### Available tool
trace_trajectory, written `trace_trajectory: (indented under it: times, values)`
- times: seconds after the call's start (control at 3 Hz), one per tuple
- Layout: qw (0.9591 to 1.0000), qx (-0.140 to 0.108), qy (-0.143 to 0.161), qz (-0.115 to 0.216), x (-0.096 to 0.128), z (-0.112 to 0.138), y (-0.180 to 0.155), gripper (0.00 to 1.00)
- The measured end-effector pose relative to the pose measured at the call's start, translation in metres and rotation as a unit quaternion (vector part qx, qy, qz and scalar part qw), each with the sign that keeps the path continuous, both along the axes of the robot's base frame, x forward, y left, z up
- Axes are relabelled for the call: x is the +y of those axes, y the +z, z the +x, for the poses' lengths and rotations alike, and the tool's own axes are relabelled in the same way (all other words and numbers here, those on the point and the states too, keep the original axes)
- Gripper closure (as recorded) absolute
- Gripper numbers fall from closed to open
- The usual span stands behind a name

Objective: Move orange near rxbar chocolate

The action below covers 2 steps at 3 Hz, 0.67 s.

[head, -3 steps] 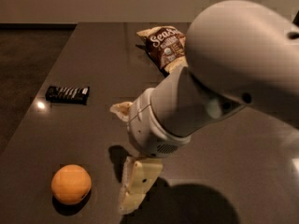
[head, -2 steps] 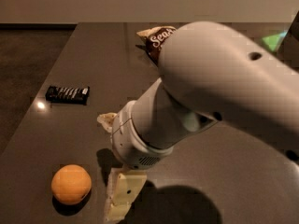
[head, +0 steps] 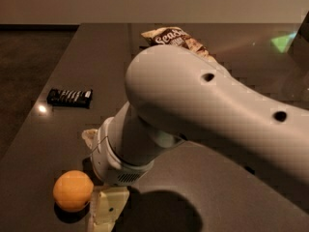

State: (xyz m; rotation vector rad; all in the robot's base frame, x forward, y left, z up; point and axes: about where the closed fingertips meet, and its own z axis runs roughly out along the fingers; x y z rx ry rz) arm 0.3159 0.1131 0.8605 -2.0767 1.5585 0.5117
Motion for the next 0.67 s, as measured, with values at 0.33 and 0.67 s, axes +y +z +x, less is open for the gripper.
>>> trace_trajectory:
  times: [0.33, 0.67]
  values:
    - [0.9999, 0.001, 0.011, -0.003, 0.0129, -0.0044, -0.005, 0.0]
    - [0.9999, 0.003, 0.014, -0.01, 0.0205, -0.0064, -0.0078, 0.0]
